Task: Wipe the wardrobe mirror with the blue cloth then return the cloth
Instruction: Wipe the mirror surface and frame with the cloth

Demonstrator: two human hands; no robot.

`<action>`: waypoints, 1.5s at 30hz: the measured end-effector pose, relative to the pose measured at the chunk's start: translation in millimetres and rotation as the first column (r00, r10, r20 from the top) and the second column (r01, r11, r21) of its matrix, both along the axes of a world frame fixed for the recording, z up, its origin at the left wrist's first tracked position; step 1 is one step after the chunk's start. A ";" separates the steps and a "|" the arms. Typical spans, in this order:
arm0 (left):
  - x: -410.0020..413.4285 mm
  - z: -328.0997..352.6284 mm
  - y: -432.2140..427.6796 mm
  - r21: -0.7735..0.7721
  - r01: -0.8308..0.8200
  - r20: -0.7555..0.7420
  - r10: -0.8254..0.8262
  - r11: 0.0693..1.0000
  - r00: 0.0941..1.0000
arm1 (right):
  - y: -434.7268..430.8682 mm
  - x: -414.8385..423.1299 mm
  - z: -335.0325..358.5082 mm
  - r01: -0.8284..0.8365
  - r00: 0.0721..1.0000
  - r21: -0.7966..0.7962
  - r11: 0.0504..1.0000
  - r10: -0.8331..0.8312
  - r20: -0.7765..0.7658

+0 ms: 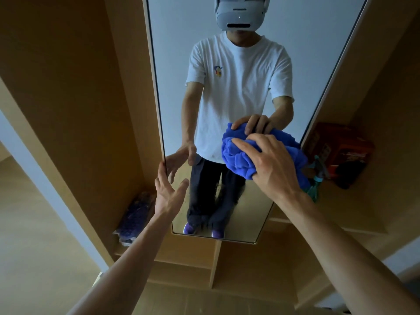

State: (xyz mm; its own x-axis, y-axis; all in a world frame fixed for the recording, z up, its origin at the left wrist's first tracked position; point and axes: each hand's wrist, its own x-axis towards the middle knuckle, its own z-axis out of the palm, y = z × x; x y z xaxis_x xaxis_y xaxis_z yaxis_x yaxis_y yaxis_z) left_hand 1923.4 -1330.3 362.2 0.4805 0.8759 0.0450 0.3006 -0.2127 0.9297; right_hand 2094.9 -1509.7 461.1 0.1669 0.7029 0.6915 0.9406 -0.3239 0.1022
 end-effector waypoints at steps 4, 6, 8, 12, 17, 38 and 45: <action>1.8 -2.0 -3.7 0.014 -0.014 0.009 0.014 1.000 1.000 | 0.6 -0.8 -12.6 0.007 1.000 0.021 1.000 -0.007 0.023; 2.9 -3.5 -4.2 0.018 -0.018 0.017 0.018 1.000 1.000 | 1.8 -1.9 -24.5 0.006 1.000 0.018 1.000 -0.006 0.026; 4.0 -4.4 -5.1 0.031 -0.026 0.011 0.026 0.999 1.000 | 2.3 -2.0 -37.6 0.010 0.999 -0.001 1.000 -0.010 0.034; 6.2 -6.8 -6.4 0.044 -0.047 0.012 0.047 0.998 0.999 | 1.6 -0.7 -65.5 0.008 1.000 -0.072 0.997 -0.007 0.017; 7.3 -8.1 -9.7 0.049 -0.053 -0.002 0.053 0.997 0.999 | -3.8 -0.1 -95.1 -0.008 1.000 -0.192 0.981 0.002 -0.030; 4.3 -16.2 -12.3 0.084 -0.058 -0.010 0.059 0.995 0.998 | -31.2 22.2 -11.4 0.061 0.997 0.049 0.997 -0.063 0.039; 6.8 -22.3 -11.2 0.107 -0.075 -0.011 0.076 0.991 0.997 | -37.9 26.6 -67.2 0.014 1.000 -0.001 1.000 -0.014 -0.009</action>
State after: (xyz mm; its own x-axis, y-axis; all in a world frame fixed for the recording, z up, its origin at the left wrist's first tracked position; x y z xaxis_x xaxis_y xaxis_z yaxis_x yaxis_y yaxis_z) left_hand 1930.2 -1341.4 339.8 0.4144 0.9003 0.1330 0.3329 -0.2860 0.8985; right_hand 2121.5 -1547.6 393.9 0.1833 0.7008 0.6895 0.9368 -0.3371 0.0936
